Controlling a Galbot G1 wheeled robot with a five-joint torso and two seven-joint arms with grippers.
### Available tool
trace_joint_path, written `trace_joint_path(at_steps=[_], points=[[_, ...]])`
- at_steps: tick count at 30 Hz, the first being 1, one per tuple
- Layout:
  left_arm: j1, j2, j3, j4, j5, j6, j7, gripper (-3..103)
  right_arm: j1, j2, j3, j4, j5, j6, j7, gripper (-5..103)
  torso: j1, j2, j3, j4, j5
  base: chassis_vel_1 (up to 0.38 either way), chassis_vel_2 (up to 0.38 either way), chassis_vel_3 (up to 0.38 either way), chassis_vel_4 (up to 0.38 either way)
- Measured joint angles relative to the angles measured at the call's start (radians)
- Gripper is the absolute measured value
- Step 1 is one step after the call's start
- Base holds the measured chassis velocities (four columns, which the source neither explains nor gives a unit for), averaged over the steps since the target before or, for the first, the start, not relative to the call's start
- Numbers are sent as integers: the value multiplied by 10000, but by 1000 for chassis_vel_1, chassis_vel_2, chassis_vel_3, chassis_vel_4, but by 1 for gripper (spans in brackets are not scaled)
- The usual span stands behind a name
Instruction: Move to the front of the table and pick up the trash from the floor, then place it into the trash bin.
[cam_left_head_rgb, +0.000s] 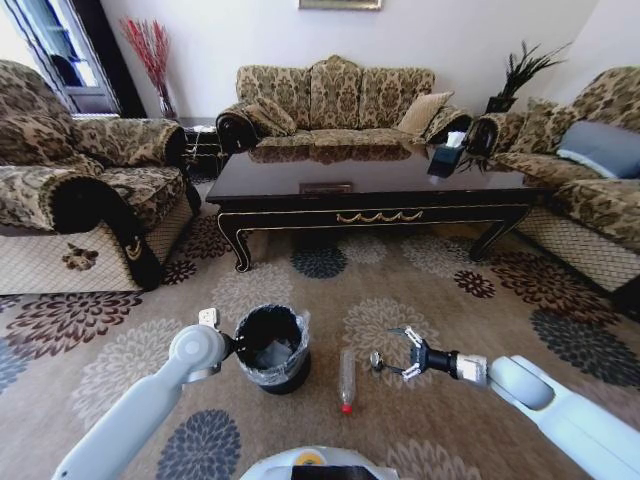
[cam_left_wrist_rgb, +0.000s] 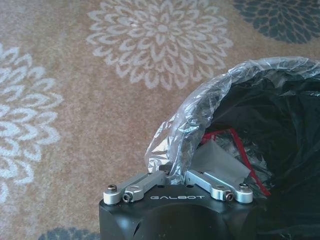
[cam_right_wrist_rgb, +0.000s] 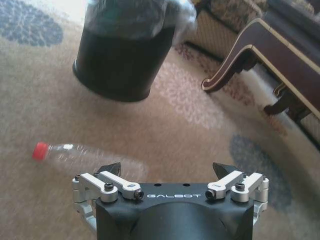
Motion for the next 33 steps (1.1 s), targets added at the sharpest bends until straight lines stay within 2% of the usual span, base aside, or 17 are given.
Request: trace_joint_path(at_steps=[2, 4, 7, 9, 13, 14, 17, 19, 22, 28, 30, 33], points=[[63, 60, -159, 17, 1, -4, 4, 0, 473, 423, -553, -788, 217, -40, -189, 100, 0, 0, 0, -1, -5, 0, 0, 0, 0], [90, 87, -190, 12, 1, -11, 5, 0, 628, 559, -785, -970, 411, -175, -211, 100, 0, 0, 0, -1, -3, 0, 0, 0, 0], [237, 211, -255, -149, -7, -36, 6, 0, 1355, 1164, -1699, -1619, 1531, -838, -107, 100, 0, 0, 0, 2, -1, 0, 0, 0, 0], [279, 238, -277, -201, -7, -46, 6, 0, 1553, 1328, -1920, -1772, 1777, -971, -68, 100, 0, 0, 0, 1, -3, 0, 0, 0, 0], [481, 403, -440, -431, -1, -85, -6, 0, 2586, 2166, -2694, -2623, 2751, -1389, 112, 100, 0, 0, 0, 2, -2, 0, 0, 0, 0], [481, 403, -440, -431, -1, -85, -6, 0, 2586, 2166, -2694, -2623, 2751, -1389, 112, 100, 0, 0, 0, 2, -2, 0, 0, 0, 0], [612, 495, -560, -544, -8, -86, -28, 0, 3138, 2762, -2731, -3275, 3547, -1791, 471, 100, 0, 0, 1, 4, -4, 0, 0, 0, 0], [621, 505, -569, -557, -15, -86, -29, 0, 3176, 2836, -2701, -3344, 3692, -1877, 564, 100, 0, 0, 1, 4, -4, 0, 0, 0, 0], [578, 583, -616, -571, -122, -74, -32, 0, 3134, 3256, -2295, -3549, 4624, -2505, 1365, 100, 0, 0, 0, 2, -3, 0, 0, 0, 0], [383, 615, -616, -433, -236, -65, -35, 0, 2481, 3588, -1702, -3465, 5015, -3070, 2033, 100, 0, 0, 0, -4, -1, 0, 0, 0, 0], [338, 684, -546, -423, -289, -53, -32, 0, 2030, 3773, -1415, -3379, 5347, -3543, 2460, 102, 0, 0, 0, -2, -2, 0, 0, 0, 0], [326, 743, -507, -412, -292, -39, -33, 0, 1790, 3804, -1331, -3295, 5589, -3798, 2584, 100, 0, 0, 0, -2, 2, 0, 0, 0, 0]])
